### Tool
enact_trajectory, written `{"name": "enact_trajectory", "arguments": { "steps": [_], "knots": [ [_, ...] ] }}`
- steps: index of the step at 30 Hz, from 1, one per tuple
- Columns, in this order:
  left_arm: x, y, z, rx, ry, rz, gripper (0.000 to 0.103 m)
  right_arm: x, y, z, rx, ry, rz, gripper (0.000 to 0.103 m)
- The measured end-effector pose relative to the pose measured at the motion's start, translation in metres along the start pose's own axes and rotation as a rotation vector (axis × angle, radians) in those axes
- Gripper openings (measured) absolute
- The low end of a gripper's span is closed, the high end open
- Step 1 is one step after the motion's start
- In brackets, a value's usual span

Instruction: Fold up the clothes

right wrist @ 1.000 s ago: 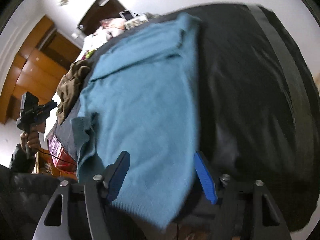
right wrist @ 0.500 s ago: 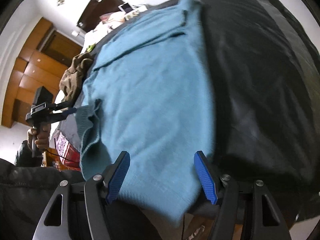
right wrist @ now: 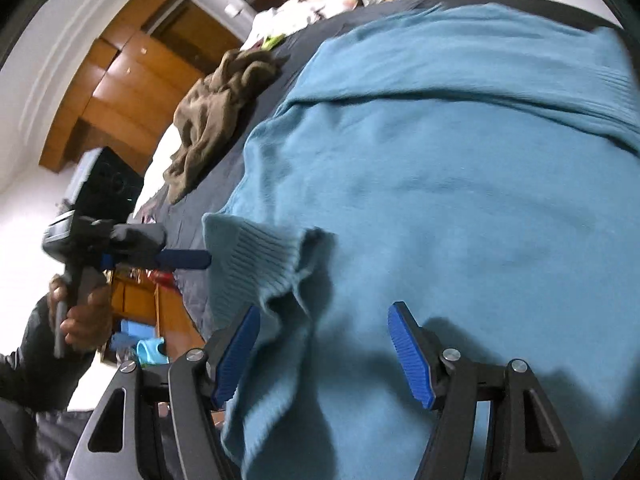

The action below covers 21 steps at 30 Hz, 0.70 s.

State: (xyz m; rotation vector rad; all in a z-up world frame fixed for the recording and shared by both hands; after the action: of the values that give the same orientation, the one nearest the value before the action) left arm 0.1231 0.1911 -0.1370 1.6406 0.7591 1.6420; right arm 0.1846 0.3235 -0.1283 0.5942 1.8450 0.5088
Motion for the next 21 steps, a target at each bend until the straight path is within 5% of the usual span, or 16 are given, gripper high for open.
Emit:
{"name": "enact_trajectory", "arguments": {
  "steps": [10, 11, 14, 21],
  "knots": [
    [-0.019, -0.006, -0.003, -0.053, 0.107, 0.039, 0.078, -0.022, -0.058, -0.013, -0.077, 0.091, -0.005, 0.068],
    [-0.021, -0.007, -0.004, -0.061, 0.122, 0.047, 0.079, -0.026, -0.061, -0.012, -0.080, 0.107, -0.004, 0.065],
    [-0.027, -0.010, -0.006, -0.086, 0.162, 0.077, 0.079, -0.033, -0.069, -0.007, -0.101, 0.166, 0.027, 0.030],
    [-0.029, -0.014, -0.007, -0.127, 0.203, 0.096, 0.079, -0.086, -0.058, 0.006, -0.063, 0.441, 0.127, 0.016]
  ]
}}
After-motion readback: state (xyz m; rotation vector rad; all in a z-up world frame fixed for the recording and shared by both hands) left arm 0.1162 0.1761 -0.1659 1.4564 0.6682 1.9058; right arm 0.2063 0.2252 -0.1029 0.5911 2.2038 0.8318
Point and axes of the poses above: each gripper's, at about its wrist camera, not at the fingertips, and y roughly against the way its jaws point, x to its right, z to its underside, the point moved 5 cm from there along -y, roughly the way its jaws point, and after that the axes turned 15 degrees about -z, right-handed, at the moved point
